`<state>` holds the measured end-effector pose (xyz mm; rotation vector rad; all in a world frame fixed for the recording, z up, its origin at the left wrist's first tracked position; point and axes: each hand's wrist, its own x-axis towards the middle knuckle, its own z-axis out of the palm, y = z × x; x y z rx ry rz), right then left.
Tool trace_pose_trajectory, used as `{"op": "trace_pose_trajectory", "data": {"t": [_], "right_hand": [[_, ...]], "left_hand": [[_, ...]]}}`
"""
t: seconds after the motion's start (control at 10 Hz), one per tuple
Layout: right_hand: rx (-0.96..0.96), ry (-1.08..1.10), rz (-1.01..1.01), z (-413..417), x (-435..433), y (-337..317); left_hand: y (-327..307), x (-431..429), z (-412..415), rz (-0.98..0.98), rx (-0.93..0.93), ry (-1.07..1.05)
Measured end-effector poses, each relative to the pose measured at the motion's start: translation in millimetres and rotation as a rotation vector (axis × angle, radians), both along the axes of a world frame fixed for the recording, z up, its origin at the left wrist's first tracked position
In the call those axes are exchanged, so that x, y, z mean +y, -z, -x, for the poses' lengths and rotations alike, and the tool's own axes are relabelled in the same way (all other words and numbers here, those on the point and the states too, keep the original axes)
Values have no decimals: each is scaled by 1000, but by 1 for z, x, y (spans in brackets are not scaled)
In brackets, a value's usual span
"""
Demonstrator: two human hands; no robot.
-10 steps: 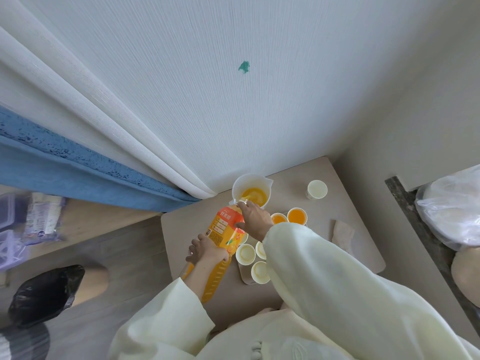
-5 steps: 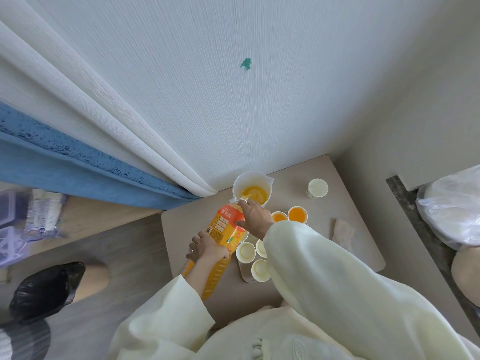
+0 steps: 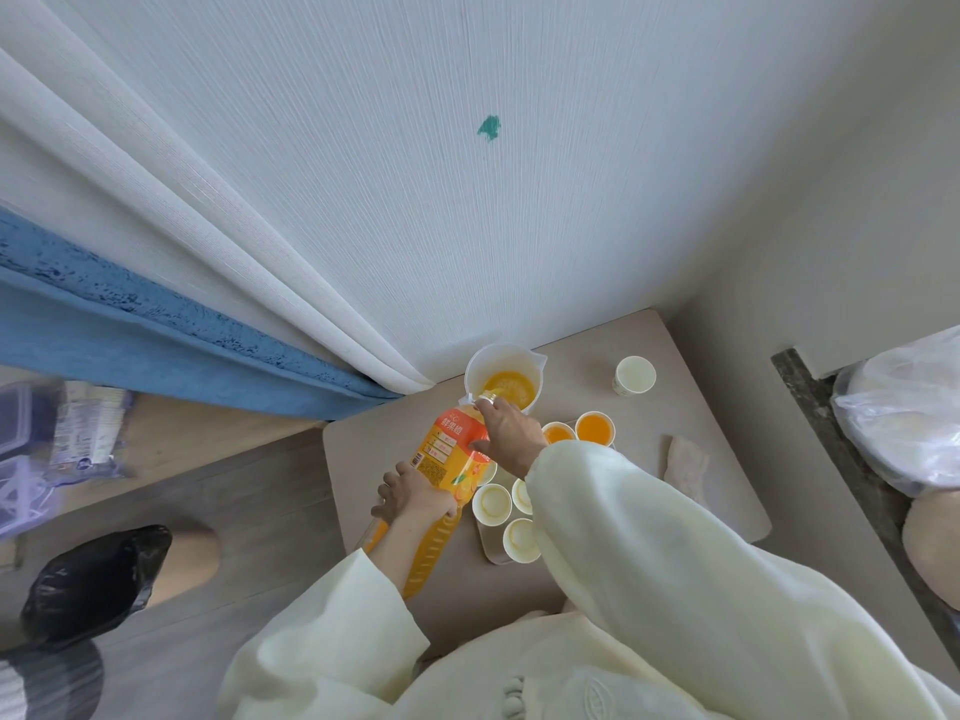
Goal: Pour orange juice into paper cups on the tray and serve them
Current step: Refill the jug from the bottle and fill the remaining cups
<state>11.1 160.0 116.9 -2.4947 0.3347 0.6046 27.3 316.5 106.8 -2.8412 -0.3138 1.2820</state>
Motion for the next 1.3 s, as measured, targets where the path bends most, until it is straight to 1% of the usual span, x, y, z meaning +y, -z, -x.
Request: {"op": "trace_pose_trajectory", "data": {"t": [1.3], "right_hand": [[0,-4,-5,-1,3,-4]], "left_hand": [[-4,3,-2,3,-16,20]]}}
